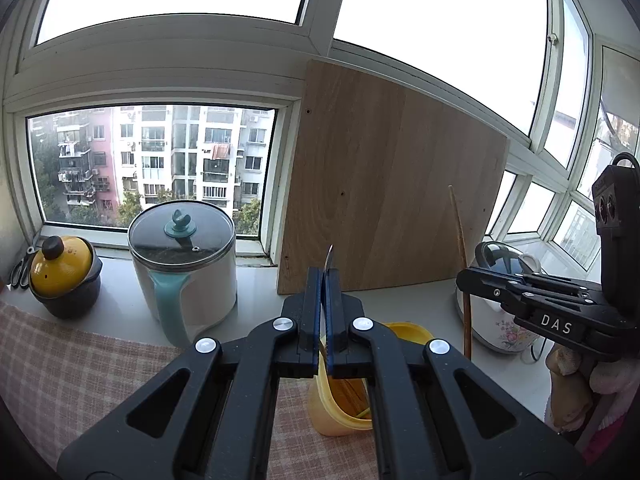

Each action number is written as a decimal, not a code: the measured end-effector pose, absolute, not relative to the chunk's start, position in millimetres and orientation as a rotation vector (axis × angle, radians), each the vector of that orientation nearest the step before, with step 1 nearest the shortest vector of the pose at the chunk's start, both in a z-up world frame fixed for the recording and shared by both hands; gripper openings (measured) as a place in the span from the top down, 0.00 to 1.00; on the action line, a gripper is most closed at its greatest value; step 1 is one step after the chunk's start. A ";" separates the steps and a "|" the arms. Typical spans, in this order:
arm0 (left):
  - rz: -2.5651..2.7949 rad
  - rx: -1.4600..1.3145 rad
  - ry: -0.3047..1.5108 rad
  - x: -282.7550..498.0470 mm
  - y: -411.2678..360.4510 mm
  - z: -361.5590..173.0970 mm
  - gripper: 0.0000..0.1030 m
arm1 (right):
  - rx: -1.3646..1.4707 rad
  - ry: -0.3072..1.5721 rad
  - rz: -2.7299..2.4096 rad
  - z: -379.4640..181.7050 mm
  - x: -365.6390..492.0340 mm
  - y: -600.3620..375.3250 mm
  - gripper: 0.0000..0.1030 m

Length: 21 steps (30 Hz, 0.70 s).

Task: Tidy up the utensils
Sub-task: 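Carry the steel spoon with the left tool while the right tool carries the chopstick to the container, then open the left gripper releasing the spoon into the container while the right gripper drops the chopstick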

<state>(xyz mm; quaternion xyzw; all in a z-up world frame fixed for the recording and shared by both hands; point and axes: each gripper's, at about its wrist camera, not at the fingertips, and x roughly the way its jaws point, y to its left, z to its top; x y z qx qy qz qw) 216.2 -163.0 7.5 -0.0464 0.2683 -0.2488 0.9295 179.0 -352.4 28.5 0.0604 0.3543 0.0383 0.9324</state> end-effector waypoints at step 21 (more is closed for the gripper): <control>-0.463 -0.035 0.575 248.2 -184.5 -10.4 1.00 | 0.151 0.726 0.034 1.3 220.5 -366.4 0.96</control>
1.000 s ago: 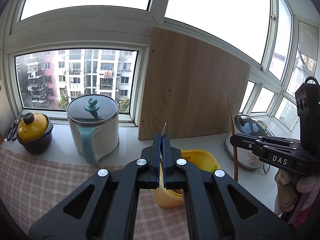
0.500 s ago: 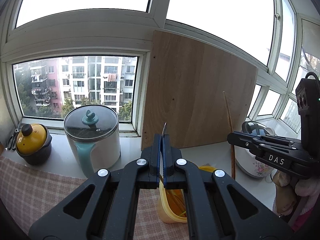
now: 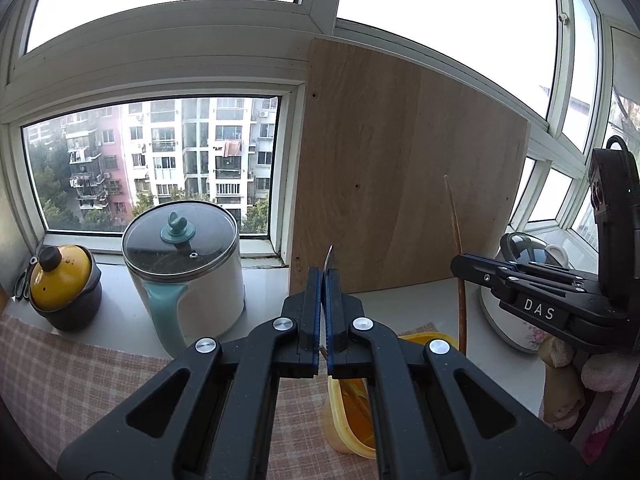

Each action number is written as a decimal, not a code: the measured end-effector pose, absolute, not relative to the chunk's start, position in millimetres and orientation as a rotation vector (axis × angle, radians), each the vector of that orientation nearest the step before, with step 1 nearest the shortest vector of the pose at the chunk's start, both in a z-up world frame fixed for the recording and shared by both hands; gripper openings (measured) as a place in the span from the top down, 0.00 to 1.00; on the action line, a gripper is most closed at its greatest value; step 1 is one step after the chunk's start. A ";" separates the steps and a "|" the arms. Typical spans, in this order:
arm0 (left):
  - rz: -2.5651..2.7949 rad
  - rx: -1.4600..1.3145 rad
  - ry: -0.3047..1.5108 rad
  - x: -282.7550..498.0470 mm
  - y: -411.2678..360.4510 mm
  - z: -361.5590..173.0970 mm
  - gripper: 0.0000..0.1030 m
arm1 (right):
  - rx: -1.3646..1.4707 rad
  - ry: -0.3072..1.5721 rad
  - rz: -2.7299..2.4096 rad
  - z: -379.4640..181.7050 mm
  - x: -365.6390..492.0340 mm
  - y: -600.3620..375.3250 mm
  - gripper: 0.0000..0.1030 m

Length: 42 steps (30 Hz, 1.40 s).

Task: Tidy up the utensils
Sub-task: 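Open the left gripper releasing the spoon into the container while the right gripper drops the chopstick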

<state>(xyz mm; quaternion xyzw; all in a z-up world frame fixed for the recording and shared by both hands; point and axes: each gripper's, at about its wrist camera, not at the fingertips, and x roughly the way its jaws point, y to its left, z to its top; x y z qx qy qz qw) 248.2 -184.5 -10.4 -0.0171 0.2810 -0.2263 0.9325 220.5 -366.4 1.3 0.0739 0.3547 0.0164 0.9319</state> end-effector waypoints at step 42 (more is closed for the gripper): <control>-0.523 -0.060 0.638 215.2 -183.0 -19.6 0.79 | 0.152 0.770 -0.012 -11.4 185.3 -367.0 0.58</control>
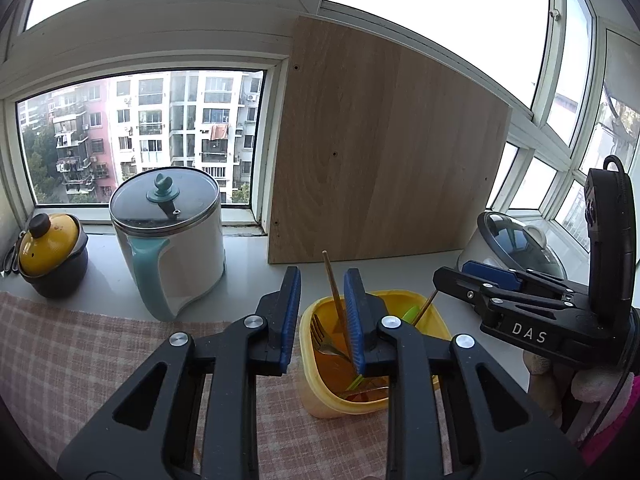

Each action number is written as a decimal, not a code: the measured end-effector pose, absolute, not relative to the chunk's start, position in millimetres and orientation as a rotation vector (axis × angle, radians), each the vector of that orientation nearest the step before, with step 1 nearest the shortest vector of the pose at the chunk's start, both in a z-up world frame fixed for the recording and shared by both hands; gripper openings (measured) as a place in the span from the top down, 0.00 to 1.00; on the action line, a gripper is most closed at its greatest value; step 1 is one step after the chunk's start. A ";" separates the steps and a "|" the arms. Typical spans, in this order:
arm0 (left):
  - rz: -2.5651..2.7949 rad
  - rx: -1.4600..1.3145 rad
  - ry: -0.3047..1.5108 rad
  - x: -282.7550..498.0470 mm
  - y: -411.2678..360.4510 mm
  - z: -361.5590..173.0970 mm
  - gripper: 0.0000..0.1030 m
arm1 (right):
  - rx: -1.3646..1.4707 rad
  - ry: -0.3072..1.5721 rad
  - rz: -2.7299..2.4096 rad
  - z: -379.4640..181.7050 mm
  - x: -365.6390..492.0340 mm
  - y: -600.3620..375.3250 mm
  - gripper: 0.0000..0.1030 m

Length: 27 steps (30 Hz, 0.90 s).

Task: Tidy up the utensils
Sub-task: 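Open the left gripper releasing the spoon into the container while the right gripper drops the chopstick, then move both tools back over the remaining chopsticks on the cloth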

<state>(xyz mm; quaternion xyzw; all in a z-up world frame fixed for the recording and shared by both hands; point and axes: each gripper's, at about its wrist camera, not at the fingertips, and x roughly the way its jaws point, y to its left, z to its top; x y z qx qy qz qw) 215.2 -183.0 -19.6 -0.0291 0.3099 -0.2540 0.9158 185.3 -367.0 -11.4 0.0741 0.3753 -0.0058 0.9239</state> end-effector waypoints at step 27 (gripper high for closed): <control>-0.496 -0.056 0.613 141.7 -120.5 -7.5 0.59 | 0.105 0.718 -0.049 9.0 105.8 -324.3 0.34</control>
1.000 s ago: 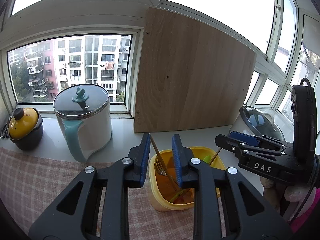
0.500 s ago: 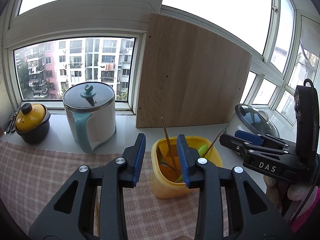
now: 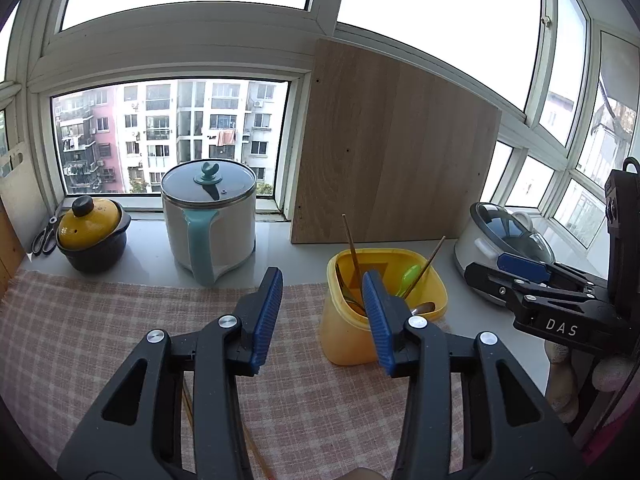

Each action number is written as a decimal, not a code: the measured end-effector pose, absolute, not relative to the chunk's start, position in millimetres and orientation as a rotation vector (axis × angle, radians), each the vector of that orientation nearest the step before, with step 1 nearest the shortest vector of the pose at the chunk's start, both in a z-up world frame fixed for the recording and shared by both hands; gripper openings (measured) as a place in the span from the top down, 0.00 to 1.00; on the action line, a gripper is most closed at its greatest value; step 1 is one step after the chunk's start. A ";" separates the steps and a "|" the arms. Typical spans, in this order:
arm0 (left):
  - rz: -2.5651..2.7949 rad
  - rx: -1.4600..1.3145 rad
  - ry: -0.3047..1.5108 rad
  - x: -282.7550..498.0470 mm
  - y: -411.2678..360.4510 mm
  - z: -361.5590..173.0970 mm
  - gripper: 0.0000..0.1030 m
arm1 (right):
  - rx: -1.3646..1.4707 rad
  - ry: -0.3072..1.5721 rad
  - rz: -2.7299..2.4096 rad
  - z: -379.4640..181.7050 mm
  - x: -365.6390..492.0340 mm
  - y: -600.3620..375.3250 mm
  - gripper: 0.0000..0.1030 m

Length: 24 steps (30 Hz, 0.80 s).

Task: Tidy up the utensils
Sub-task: 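Move both tools back over the remaining chopsticks on the cloth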

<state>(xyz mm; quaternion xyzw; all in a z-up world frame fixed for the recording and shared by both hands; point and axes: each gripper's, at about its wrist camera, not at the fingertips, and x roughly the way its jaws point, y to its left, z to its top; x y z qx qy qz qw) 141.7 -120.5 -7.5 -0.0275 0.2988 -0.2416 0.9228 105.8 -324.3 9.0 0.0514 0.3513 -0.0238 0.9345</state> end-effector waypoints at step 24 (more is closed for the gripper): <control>-0.299 -0.032 0.814 132.0 -2.2 -77.2 0.47 | 0.071 0.712 -0.023 -15.6 83.4 -278.6 0.20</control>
